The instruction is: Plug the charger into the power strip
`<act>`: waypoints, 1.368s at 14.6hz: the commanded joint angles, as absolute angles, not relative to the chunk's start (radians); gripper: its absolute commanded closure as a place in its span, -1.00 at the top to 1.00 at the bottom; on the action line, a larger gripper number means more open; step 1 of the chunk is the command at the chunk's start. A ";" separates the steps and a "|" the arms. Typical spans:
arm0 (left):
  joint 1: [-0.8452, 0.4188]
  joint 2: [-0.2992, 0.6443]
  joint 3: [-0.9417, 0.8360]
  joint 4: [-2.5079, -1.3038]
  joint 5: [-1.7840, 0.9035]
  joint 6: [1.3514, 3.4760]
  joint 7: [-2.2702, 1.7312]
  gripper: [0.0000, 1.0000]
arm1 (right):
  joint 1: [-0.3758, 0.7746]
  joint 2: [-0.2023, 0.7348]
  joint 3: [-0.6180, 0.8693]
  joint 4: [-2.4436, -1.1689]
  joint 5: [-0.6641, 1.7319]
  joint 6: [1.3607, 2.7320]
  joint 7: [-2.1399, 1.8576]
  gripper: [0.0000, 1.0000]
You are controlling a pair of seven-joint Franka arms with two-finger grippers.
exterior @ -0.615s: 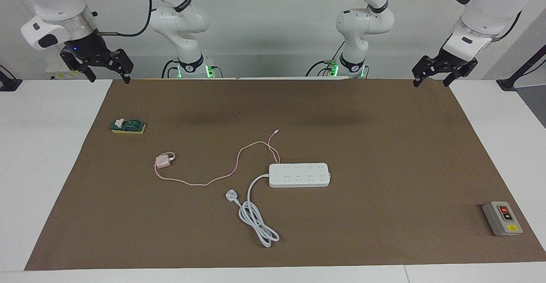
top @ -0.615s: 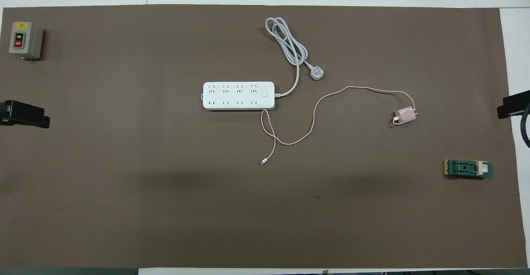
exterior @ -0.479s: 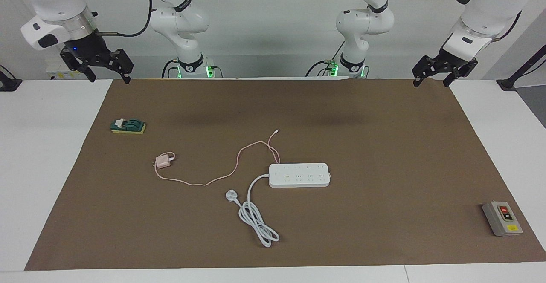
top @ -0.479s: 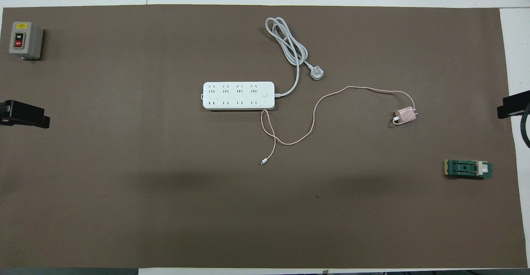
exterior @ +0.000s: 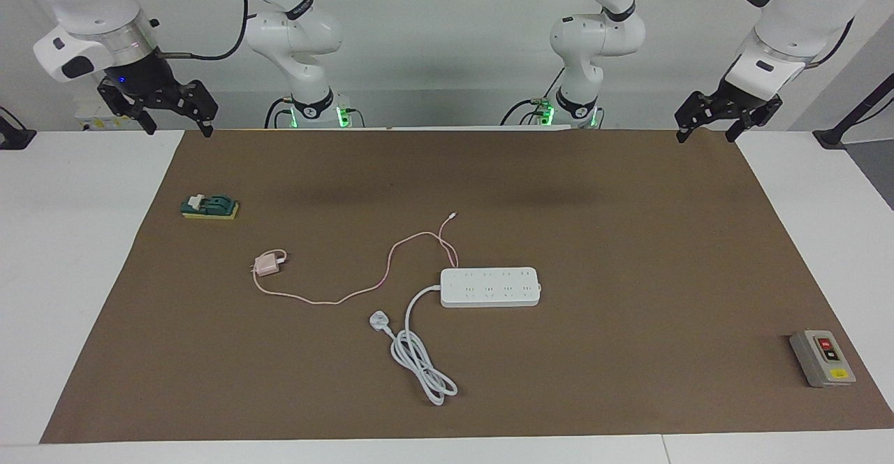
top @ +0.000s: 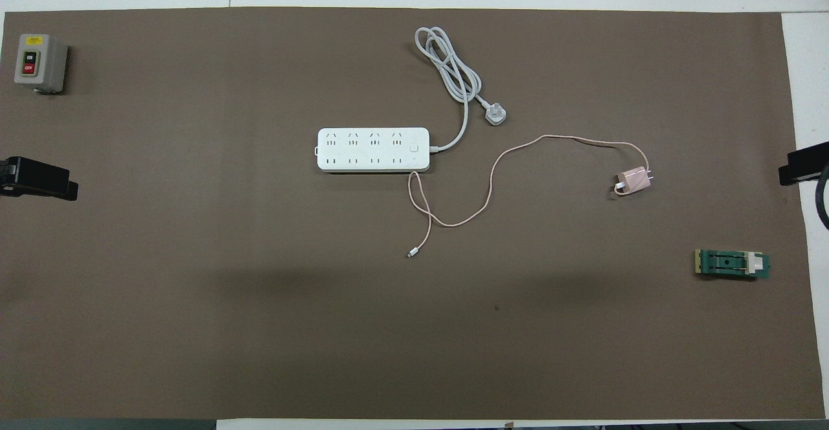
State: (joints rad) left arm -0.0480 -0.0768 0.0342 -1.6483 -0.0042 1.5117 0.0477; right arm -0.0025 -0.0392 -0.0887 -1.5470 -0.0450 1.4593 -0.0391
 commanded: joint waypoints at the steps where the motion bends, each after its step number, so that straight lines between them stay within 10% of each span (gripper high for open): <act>1: -0.054 -0.103 0.041 -1.674 -0.014 1.508 0.048 1.00 | -0.005 -0.051 -0.091 -1.565 -0.052 1.462 -0.026 1.00; 20: -0.054 -0.103 0.040 -1.674 -0.014 1.508 0.048 1.00 | -0.083 0.055 -0.094 -1.677 0.190 1.578 0.819 1.00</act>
State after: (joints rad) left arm -0.0480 -0.0768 0.0342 -1.6483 -0.0042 1.5117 0.0477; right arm -0.0487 0.0218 -0.0948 -1.6726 0.1220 1.5465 0.7583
